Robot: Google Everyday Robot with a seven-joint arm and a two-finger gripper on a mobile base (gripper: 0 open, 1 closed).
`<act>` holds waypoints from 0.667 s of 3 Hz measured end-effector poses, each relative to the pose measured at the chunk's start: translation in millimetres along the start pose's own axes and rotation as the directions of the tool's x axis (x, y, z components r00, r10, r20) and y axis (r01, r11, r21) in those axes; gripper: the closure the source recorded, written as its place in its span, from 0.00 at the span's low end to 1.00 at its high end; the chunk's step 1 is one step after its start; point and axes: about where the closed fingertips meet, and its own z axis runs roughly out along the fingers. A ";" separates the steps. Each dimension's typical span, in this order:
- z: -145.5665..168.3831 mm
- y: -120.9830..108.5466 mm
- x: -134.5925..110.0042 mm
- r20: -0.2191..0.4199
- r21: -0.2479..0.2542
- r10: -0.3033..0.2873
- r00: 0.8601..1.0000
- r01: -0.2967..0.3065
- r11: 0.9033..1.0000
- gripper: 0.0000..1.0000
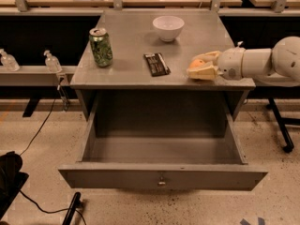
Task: Pick orange from top drawer and place on counter
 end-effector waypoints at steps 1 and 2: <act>1.1 0.5 -0.2 0.000 -0.002 0.000 1.000 0.000 1.000 0.18; 3.8 1.7 -0.5 0.001 -0.006 0.000 1.000 0.000 1.000 0.00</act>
Offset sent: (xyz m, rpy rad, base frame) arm 0.0000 0.0000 0.0000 0.0000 0.0000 0.0000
